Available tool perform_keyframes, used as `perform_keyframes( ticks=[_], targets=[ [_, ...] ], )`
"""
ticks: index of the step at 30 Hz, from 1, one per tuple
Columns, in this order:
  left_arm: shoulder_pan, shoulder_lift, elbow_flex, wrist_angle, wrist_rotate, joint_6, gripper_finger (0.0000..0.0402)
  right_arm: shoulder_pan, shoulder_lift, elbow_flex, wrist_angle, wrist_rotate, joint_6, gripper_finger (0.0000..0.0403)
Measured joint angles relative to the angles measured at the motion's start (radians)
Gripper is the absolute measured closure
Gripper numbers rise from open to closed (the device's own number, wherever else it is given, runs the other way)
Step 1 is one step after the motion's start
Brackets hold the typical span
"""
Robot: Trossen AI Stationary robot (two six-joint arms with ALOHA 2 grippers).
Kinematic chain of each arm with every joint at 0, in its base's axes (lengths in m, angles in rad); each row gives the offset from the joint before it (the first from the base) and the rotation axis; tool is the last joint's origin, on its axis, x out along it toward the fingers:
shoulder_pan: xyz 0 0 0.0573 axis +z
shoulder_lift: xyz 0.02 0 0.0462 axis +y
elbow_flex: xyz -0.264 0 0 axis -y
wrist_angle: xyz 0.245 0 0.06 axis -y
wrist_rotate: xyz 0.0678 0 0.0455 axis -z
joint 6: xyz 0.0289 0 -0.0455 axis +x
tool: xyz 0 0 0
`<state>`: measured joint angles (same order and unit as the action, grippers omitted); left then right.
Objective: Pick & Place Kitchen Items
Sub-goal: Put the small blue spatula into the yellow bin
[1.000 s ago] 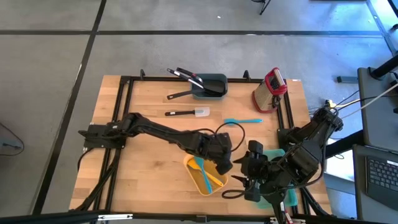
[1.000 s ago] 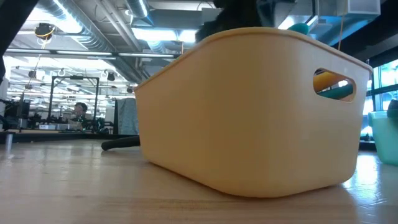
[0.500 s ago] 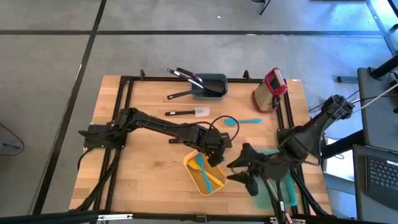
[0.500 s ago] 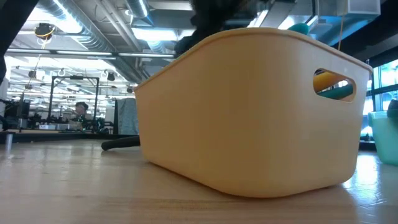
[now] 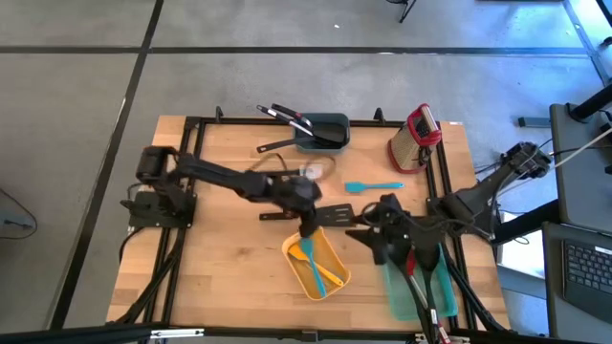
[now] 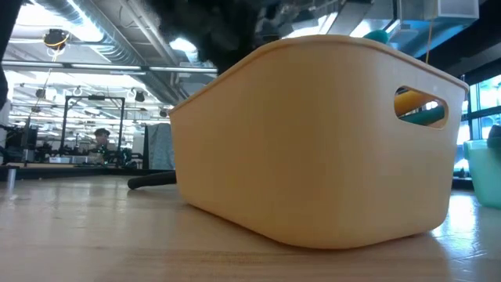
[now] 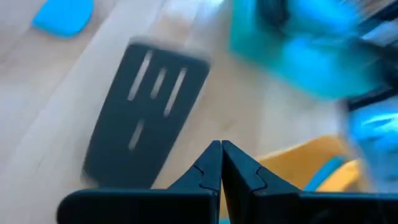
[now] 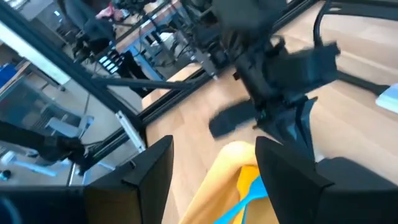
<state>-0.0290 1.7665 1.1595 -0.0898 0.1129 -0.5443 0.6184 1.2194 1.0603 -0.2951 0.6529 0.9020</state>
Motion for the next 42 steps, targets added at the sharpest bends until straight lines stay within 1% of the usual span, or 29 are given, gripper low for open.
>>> perform_keyframes(
  ticks=[2,4,6,8,9,12,14,17,21,24,28,30,32,36,40,42],
  targets=[
    [0.053,-0.048,-0.115,0.182,0.094,-0.028,0.0400,-0.026,0.000,0.000,0.002,-0.015,0.000,0.0174],
    [0.098,-0.082,-0.186,0.322,0.142,-0.053,0.0400,-0.055,0.000,0.000,-0.007,-0.045,0.001,0.0174],
    [0.121,-0.118,-0.229,0.374,0.159,-0.069,0.0400,-0.088,0.000,-0.004,0.003,-0.088,0.005,0.0174],
    [0.134,-0.144,-0.246,0.390,0.157,-0.067,0.0399,-0.128,0.000,-0.022,0.046,-0.160,0.001,0.0174],
    [0.138,-0.157,-0.252,0.383,0.155,-0.060,0.0399,-0.146,0.000,-0.035,0.090,-0.208,-0.006,0.0174],
    [0.151,-0.174,-0.251,0.387,0.147,-0.030,0.0399,-0.208,0.004,-0.071,0.256,-0.409,-0.023,0.0174],
    [0.158,-0.179,-0.251,0.389,0.145,-0.031,0.0400,-0.229,0.019,-0.075,0.307,-0.488,-0.020,0.0174],
    [0.163,-0.180,-0.251,0.389,0.145,-0.056,0.0399,-0.233,0.031,-0.077,0.341,-0.526,-0.011,0.0174],
    [0.170,-0.180,-0.251,0.394,0.151,-0.147,0.0399,-0.233,0.031,-0.077,0.358,-0.526,0.008,0.0174],
    [0.178,-0.180,-0.251,0.391,0.151,-0.210,0.0400,-0.233,0.031,-0.077,0.412,-0.526,0.012,0.0174],
    [0.183,-0.180,-0.251,0.408,0.151,-0.255,0.0399,-0.261,0.031,-0.077,0.434,-0.520,0.013,0.0174],
    [0.185,-0.180,-0.250,0.410,0.150,-0.286,0.0400,-0.291,0.031,-0.077,0.393,-0.490,0.091,0.0177],
    [0.193,-0.180,-0.250,0.408,0.150,-0.336,0.0400,-0.329,0.031,-0.077,0.303,-0.474,0.212,0.0182],
    [0.212,-0.180,-0.250,0.409,0.148,-0.403,0.0397,-0.403,0.031,-0.077,0.016,-0.489,0.432,0.0198],
    [0.225,-0.180,-0.250,0.411,0.152,-0.415,0.0396,-0.472,0.031,-0.077,-0.204,-0.550,0.433,0.0205],
    [0.228,-0.180,-0.250,0.412,0.161,-0.415,0.0396,-0.504,0.024,-0.077,-0.331,-0.558,0.429,0.0205]
  ],
)
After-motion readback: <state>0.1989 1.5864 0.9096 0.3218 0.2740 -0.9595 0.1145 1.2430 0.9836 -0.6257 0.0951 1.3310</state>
